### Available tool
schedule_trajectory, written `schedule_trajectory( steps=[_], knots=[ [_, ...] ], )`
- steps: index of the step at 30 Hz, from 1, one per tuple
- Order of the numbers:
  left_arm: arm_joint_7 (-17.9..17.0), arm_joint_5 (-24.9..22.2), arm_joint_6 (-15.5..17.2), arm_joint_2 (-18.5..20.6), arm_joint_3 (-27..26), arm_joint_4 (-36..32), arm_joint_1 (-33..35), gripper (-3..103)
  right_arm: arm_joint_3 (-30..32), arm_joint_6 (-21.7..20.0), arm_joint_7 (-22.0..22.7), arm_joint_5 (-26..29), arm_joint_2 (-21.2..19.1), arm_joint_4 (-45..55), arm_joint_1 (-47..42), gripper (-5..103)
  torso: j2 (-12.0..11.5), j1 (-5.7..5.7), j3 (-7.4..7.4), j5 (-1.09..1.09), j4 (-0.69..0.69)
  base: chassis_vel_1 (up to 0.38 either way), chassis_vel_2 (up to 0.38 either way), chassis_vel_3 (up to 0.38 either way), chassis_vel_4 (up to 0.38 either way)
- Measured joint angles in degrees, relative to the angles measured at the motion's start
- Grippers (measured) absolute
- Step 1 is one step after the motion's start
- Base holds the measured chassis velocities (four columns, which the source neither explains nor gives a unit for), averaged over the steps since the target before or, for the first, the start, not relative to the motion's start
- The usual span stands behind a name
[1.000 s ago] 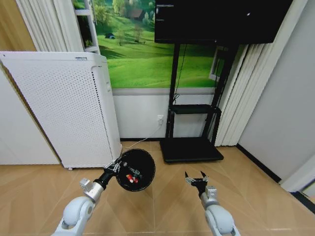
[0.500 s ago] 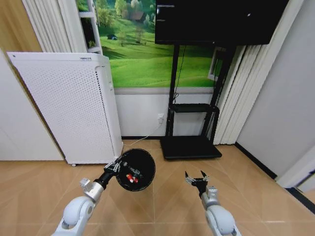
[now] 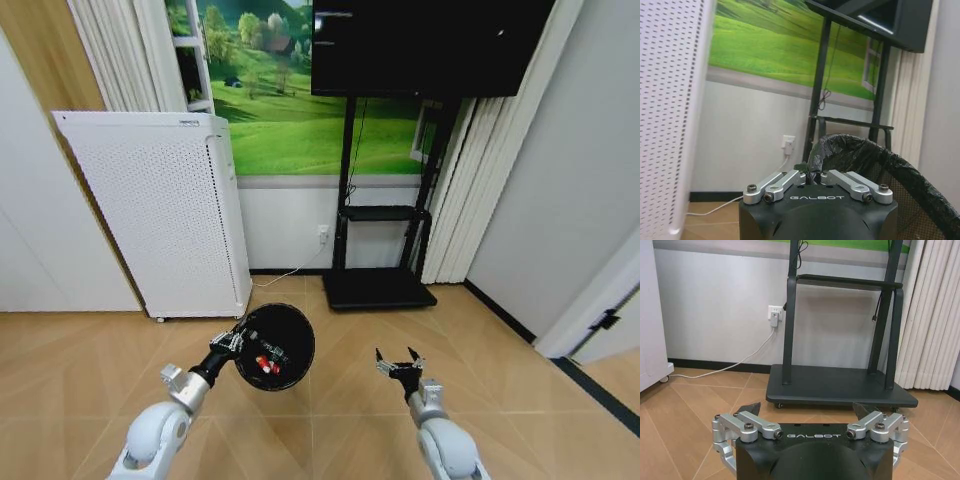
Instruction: Pick up the trash bin and place the garbage on the floor into it.
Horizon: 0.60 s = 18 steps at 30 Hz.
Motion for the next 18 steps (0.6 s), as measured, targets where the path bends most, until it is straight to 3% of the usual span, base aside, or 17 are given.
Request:
schedule_trajectory(
  steps=[5,14,16,18],
  knots=[
    [-6.5,0.5,0.5,-3.2,-2.7,-1.7,3.6,7,-0.3,-0.3,0.0,0.0,0.3,0.0,0.0,100,0.0,0.01,0.02,0.00,0.01,0.019,-0.030,-0.034,0.024],
    [-11.1,-0.6,0.6,-6.2,-6.8,-2.7,6.1,7,-0.6,-0.4,0.0,-0.2,0.6,0.0,0.0,100,0.0,0.01,0.02,0.00,0.02,-0.008,0.008,0.013,-0.005],
    [-15.0,-2.9,0.9,-9.2,-11.0,-2.9,8.0,7,-1.0,-0.5,0.0,-0.7,0.9,0.0,0.0,100,0.0,0.01,0.01,0.00,0.01,0.000,0.000,0.000,0.000],
    [-16.8,-5.1,1.2,-10.8,-12.8,-2.7,9.1,7,-1.3,-0.9,0.0,-0.8,0.9,0.0,0.0,100,0.0,0.01,0.01,0.00,0.01,0.000,0.000,0.000,0.000]
  ],
)
